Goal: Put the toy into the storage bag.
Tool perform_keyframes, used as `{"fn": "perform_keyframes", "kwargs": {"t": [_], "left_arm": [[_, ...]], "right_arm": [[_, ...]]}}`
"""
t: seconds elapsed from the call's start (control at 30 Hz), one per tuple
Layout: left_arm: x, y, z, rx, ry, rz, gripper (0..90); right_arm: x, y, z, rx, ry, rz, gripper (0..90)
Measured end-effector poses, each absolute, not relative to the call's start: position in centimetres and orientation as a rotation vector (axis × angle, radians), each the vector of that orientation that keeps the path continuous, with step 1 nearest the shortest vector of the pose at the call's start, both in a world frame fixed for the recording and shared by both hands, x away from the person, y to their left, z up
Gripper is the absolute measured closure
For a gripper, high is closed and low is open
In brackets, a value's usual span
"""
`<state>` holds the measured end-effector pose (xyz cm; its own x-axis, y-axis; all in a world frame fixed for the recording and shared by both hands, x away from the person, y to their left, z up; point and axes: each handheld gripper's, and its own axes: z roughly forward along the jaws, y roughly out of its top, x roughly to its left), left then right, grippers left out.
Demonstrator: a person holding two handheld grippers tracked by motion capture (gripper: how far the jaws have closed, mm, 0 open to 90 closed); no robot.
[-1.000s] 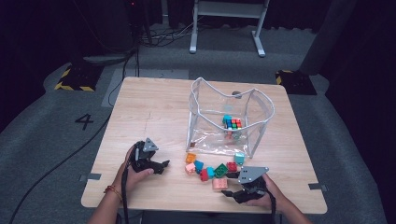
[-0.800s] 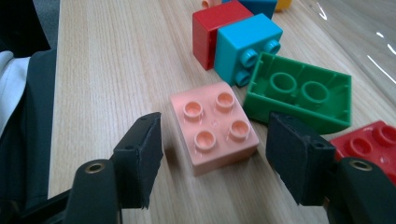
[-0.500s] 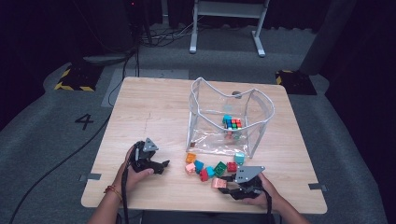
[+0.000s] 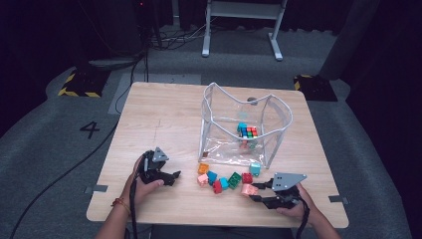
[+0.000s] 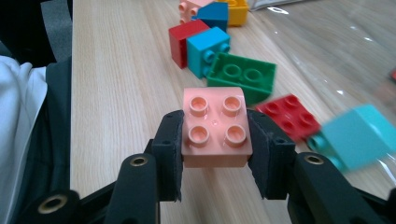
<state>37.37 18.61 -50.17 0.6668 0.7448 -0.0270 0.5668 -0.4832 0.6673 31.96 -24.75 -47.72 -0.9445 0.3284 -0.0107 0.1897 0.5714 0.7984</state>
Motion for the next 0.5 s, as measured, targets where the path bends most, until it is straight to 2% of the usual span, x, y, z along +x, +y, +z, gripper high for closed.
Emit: {"fn": "perform_keyframes", "kwargs": {"t": [0.5], "left_arm": [[37.4,18.6,-50.2,2.221,1.004,0.357,11.0]], "right_arm": [[33.6,-31.9,-45.3,0.663,2.435,1.257,59.1]]}}
